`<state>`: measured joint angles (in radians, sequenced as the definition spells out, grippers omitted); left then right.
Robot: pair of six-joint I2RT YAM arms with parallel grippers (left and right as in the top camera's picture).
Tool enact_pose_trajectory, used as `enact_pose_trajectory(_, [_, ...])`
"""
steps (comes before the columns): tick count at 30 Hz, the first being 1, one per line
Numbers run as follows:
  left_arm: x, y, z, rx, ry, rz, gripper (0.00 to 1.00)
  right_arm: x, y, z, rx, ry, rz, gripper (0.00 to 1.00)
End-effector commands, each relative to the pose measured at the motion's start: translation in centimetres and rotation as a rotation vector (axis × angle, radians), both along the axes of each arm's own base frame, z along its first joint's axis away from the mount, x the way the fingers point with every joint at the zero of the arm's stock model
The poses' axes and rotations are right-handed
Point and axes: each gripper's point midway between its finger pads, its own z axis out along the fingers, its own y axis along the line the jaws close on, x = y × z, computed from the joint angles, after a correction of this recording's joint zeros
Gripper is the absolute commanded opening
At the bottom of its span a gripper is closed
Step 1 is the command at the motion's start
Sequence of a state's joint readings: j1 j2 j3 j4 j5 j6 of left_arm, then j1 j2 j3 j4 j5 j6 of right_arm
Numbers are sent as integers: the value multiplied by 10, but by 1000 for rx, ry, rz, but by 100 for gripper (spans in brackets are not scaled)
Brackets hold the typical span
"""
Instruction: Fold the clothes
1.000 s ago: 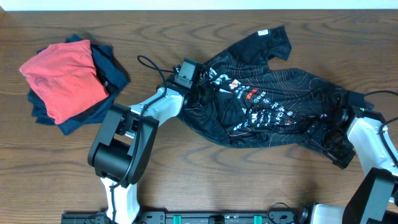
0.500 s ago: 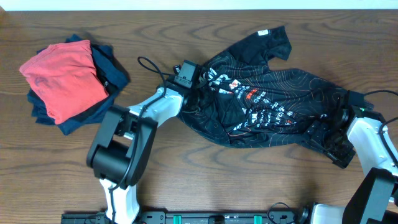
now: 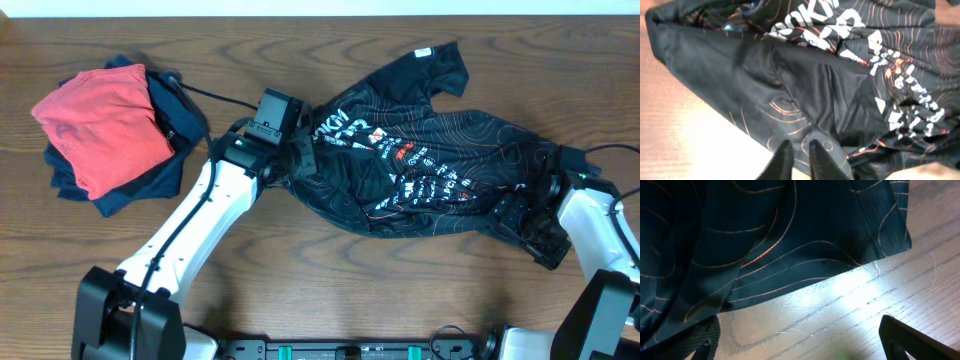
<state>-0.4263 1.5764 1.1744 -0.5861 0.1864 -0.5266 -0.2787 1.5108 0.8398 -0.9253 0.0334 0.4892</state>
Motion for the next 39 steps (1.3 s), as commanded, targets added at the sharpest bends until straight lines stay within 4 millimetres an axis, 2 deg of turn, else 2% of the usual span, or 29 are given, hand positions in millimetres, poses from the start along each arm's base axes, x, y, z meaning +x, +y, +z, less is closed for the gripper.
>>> enact_pose_trajectory(1, [14, 2, -4, -19, -2, 111, 70, -2, 0, -1, 16, 1, -4, 99])
enact_pose_trajectory(3, [28, -8, -5, -72, -26, 124, 100, -2, 0, -1, 16, 3, -3, 99])
enact_pose_trajectory(5, [38, -40, 1, -219, -48, 38, 98, -2, 0, -1, 16, 3, -3, 99])
enact_pose_trajectory(7, [39, -57, 2, -302, -36, -18, 98, -2, 0, -1, 15, 1, -3, 99])
enact_pose_trajectory(8, [43, -57, -1, -297, -42, -13, 99, -2, 0, -1, 16, 1, 0, 99])
enact_pose_trajectory(10, [52, -53, -10, -276, -55, 18, 79, -2, 0, -1, 16, 1, 12, 99])
enact_pose_trajectory(11, [55, -52, -14, -274, -50, 37, 76, -1, 0, -1, 13, 1, 15, 99])
enact_pose_trajectory(12, [57, -50, -20, -272, -36, 75, 68, -1, -1, -1, 10, 0, 15, 99])
enact_pose_trajectory(17, [59, -31, -40, -179, 17, 194, 59, 3, -2, -1, 4, -15, 15, 99])
enact_pose_trajectory(21, [64, -21, -31, -64, 65, 199, 59, 3, -2, -1, 4, -19, 15, 99])
enact_pose_trajectory(25, [78, -26, -24, -21, 110, 188, 58, 4, -1, -1, 11, -20, 15, 99])
enact_pose_trajectory(28, [83, -31, -37, -12, 151, 184, 59, 3, -1, -1, 12, -17, 15, 99])
enact_pose_trajectory(34, [70, -42, -74, -12, 268, 197, 60, 4, -1, -1, 11, -19, 15, 99])
enact_pose_trajectory(39, [66, -52, -87, -1, 282, 179, 60, 4, -1, -1, 10, -20, 15, 99])
